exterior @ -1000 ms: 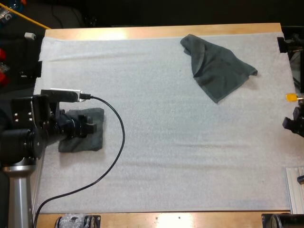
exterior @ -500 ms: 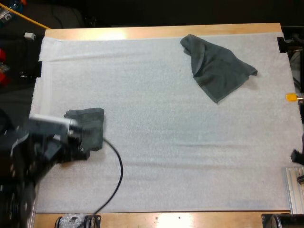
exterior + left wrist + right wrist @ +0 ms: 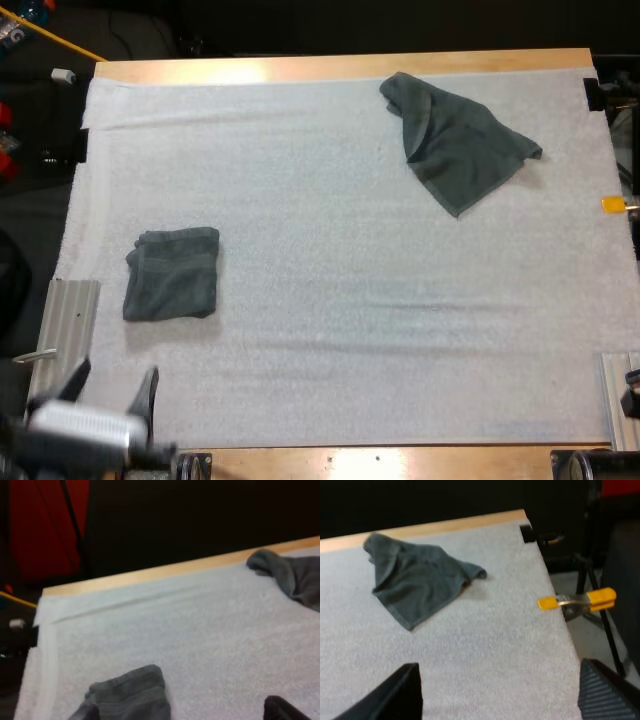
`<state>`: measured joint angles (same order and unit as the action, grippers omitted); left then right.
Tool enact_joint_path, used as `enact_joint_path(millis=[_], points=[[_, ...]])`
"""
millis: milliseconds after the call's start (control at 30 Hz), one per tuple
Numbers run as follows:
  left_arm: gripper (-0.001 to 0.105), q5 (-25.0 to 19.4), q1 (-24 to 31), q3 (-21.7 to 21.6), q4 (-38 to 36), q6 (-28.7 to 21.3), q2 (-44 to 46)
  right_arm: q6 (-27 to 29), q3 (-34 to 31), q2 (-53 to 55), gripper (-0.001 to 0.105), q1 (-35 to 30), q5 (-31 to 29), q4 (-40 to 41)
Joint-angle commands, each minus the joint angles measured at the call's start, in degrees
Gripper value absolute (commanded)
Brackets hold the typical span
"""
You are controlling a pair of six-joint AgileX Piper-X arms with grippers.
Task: Pick towel from pile, fold and stack
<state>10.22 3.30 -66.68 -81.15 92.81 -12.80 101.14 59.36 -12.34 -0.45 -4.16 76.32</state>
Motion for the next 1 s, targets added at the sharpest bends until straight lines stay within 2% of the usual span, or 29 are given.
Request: enact_joint_path(millis=[0, 267, 567, 767, 967], points=[[0.062, -0.54, -0.26, -0.2, -1.13, -0.67, 1.53, -0.01, 0.41, 1.0, 0.063, 0.05, 0.59, 1.01], [0.062, -0.54, -0.26, -0.09, -5.53, -1.8, 11.76, -1.11, 0.41, 8.97, 0.063, 0.05, 0.59, 5.11], [0.062, -0.54, -0.26, 2.7, -7.75, -1.66, 21.75, -2.63, 0.59, 15.72, 0.063, 0.05, 0.59, 6.21], [0.062, -0.58, -0.08, 4.92, -8.58, -1.43, 21.77, -2.63, 0.46, 15.59, 0.063, 0.05, 0.56, 6.6], [0.062, -0.58, -0.08, 10.25, -5.74, -1.45, 21.77, -2.39, -0.97, 15.59, 0.063, 0.05, 0.56, 1.96]])
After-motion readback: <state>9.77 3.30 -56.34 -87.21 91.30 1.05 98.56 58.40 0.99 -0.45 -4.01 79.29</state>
